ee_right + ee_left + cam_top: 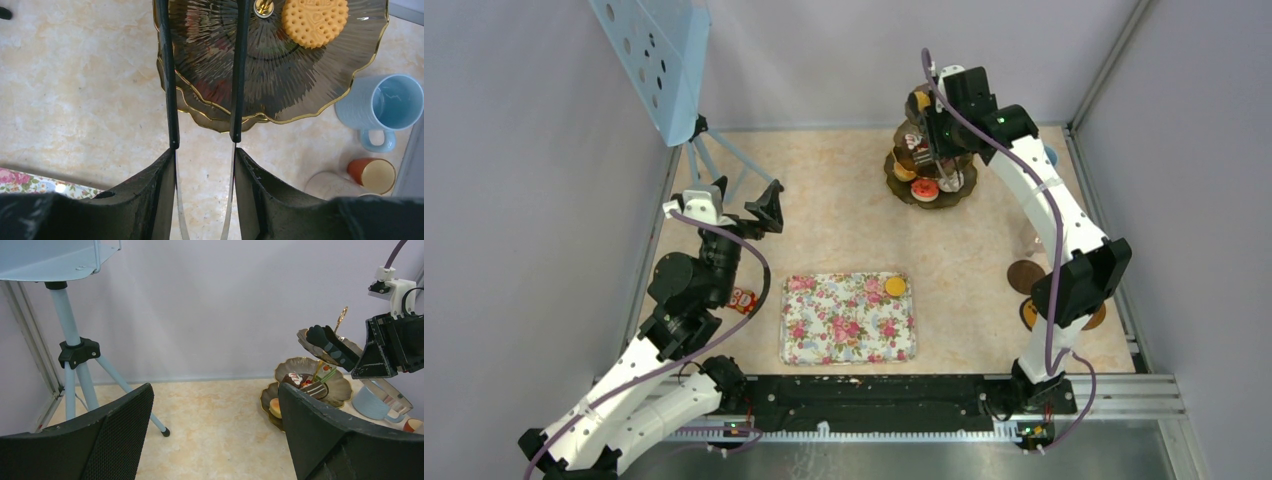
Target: Serve the afternoon tea
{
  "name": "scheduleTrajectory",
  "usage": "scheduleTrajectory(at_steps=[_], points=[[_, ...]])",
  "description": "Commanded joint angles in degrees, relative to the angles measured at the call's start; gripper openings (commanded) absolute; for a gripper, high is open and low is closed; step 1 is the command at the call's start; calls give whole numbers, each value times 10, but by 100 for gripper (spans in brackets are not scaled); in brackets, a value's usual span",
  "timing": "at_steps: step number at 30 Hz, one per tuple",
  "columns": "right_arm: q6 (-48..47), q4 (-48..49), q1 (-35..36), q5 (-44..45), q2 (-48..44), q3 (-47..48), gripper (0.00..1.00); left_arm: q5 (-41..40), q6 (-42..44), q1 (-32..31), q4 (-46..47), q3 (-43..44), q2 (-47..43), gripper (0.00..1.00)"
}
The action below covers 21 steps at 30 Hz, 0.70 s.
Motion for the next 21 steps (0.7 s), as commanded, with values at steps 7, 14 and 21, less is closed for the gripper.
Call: scheduleTrajectory(at_steps=[7, 14, 21], points=[[-18, 8, -2, 6, -20, 39, 43, 12, -2, 3, 8, 11, 1, 99], [-46, -5, 30, 23, -52, 36, 42, 11, -2, 3, 8, 11, 2, 99], [-84, -6, 153, 38, -171, -102, 41, 10, -1, 3, 8, 11, 1, 99]])
